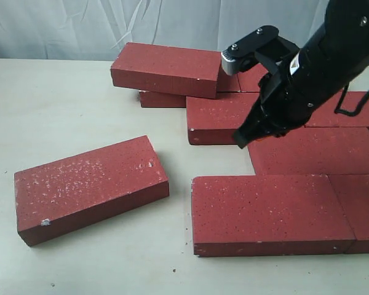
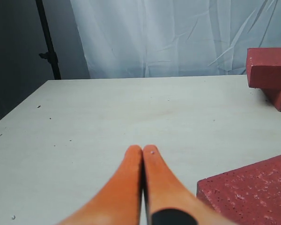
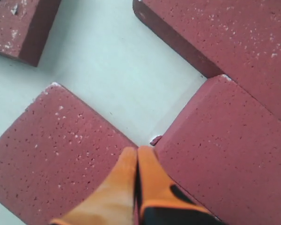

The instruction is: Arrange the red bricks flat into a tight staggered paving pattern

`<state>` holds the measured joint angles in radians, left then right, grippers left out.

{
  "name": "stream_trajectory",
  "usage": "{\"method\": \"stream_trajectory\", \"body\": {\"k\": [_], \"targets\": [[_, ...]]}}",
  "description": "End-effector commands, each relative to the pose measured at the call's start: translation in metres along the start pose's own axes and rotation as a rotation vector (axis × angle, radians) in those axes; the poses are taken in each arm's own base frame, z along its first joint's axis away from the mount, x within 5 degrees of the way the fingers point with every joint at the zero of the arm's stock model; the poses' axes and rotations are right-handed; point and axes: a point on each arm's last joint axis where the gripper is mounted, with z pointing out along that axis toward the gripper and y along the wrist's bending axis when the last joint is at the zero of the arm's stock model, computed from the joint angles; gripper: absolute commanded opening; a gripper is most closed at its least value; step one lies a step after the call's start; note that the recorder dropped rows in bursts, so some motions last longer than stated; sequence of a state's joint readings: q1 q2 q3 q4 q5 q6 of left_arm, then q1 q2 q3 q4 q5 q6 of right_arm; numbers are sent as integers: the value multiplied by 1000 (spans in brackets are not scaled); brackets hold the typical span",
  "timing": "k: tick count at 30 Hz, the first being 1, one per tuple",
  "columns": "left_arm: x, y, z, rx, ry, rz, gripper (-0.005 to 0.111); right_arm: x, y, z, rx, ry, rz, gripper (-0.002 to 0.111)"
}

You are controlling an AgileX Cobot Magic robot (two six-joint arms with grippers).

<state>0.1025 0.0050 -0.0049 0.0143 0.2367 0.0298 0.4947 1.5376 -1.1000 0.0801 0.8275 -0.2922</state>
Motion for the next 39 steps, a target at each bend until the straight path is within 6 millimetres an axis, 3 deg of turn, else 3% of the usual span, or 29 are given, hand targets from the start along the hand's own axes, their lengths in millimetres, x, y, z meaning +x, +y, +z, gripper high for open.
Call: {"method": "stream_trajectory", "body": {"k": [1, 7, 15, 18, 22, 26, 36, 39], "targets": [[0, 0, 0, 5, -13, -8, 0, 7, 1, -12, 24, -95, 7, -1], [-10, -4, -1, 67, -110, -381, 0, 11, 5, -21, -7, -76, 25, -1], [-29, 8, -6, 32, -361, -702, 0, 10, 13, -22, -101, -86, 100, -1], [-32, 8, -7, 54, -350, -807, 0, 8, 13, -21, -104, -102, 108, -1], [-60, 1, -17, 109, -336, -608, 0, 7, 15, -18, -124, -104, 109, -1], [-75, -2, -8, 101, -190, -464, 0, 6, 16, -11, -153, -93, 102, -1], [-94, -3, 49, 90, 362, -35, 0, 4, 16, -9, -148, -104, 95, -1], [-91, -3, 71, 123, 570, 79, 0, 4, 15, -9, -148, -105, 95, -1]]}}
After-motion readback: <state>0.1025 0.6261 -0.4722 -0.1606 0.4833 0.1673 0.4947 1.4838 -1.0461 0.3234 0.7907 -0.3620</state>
